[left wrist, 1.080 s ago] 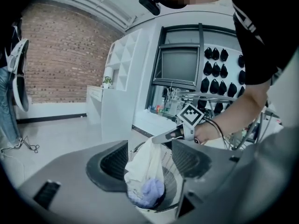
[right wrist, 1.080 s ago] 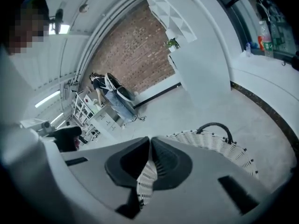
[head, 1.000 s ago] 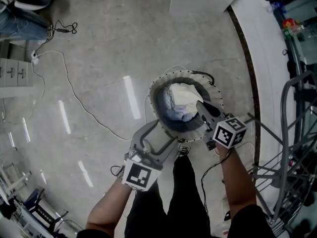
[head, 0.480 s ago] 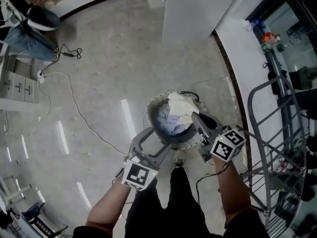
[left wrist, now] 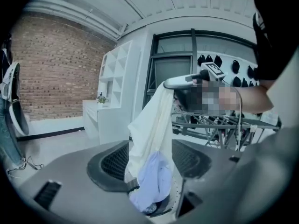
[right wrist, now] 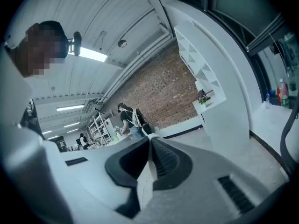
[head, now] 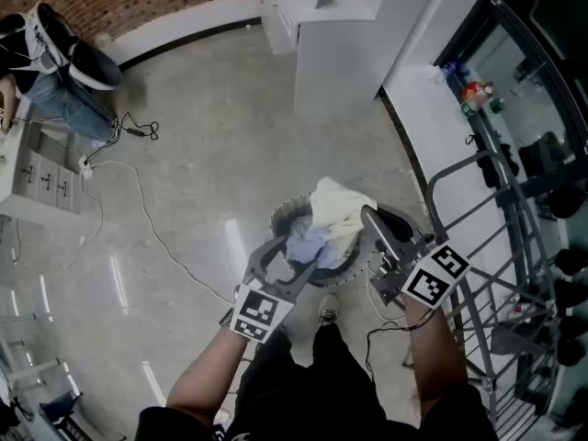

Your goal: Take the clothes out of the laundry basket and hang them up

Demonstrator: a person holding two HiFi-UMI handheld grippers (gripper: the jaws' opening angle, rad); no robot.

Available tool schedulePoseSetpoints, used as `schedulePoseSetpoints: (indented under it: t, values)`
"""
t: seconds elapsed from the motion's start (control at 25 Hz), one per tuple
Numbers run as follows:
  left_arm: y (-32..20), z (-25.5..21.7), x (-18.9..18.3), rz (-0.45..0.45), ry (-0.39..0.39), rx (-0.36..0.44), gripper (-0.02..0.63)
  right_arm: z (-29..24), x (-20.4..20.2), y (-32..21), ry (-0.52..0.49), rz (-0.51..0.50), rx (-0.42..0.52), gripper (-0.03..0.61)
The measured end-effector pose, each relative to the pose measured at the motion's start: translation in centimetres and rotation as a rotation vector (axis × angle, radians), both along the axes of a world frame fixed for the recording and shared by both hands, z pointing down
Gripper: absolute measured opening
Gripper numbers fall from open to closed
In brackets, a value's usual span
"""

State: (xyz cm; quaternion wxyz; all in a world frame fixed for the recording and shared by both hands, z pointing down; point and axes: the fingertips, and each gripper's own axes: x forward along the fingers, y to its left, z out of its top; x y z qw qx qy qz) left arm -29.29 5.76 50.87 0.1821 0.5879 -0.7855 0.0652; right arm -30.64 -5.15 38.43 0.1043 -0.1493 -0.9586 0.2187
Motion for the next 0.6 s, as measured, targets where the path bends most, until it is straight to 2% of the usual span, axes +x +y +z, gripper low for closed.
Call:
schedulePoseSetpoints:
  t: [0.36,0.48,0.6]
  values:
    - [-3.5,-3.5,5.0,0.126,-0.057,-0.021,0.270,-11.9,3.1,0.0,-0.138,0.025,0.050,0.017]
    - [-4.6,-4.1,5.7,0.138,-0.105,-0.045,0.269,-15.1,3.9,0.2,-0.174,0.030,0.058,0.017]
    - [-5.4,-4.3,6.3,0.131,-0.122,-0.054,0.268,-17.6,4.6,0.6,-0.199,0.039,0.066,0.017]
